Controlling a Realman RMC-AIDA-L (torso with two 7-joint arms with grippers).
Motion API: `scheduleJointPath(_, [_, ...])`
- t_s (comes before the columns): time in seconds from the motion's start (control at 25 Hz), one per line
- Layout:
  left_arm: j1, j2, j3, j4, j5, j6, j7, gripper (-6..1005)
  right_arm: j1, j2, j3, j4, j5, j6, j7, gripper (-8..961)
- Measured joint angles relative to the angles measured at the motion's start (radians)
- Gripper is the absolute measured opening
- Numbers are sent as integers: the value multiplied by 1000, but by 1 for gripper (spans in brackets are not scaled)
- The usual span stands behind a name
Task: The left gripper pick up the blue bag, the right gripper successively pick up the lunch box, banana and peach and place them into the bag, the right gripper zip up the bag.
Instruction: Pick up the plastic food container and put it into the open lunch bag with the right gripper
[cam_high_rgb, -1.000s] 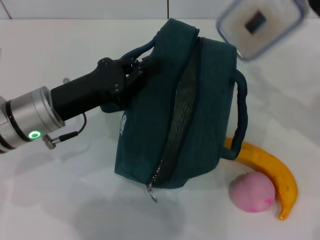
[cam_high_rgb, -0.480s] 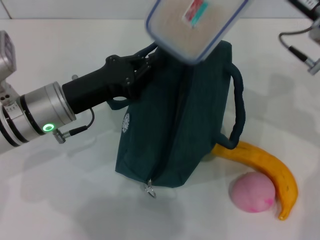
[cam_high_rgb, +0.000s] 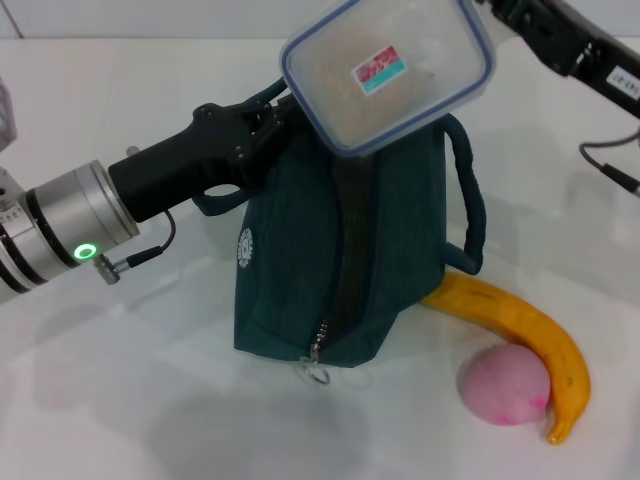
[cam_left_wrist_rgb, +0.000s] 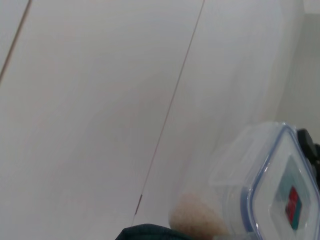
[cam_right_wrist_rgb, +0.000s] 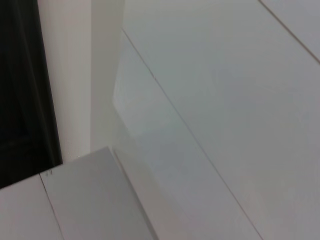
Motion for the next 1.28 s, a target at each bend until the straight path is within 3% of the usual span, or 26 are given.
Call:
scheduleJointPath(0.32, [-9, -1, -1, 8, -5, -8, 3, 37, -70, 6, -5, -52, 46, -10, -7, 97])
scheduleJointPath(0.72, [-6, -1, -2, 8, -12, -11, 0, 39, -117, -5, -37, -97, 78, -13, 3, 96])
scheduleJointPath(1.28, [-5, -1, 4, 6, -28, -14, -1, 37, -106, -7, -327, -212, 30, 176, 79, 154])
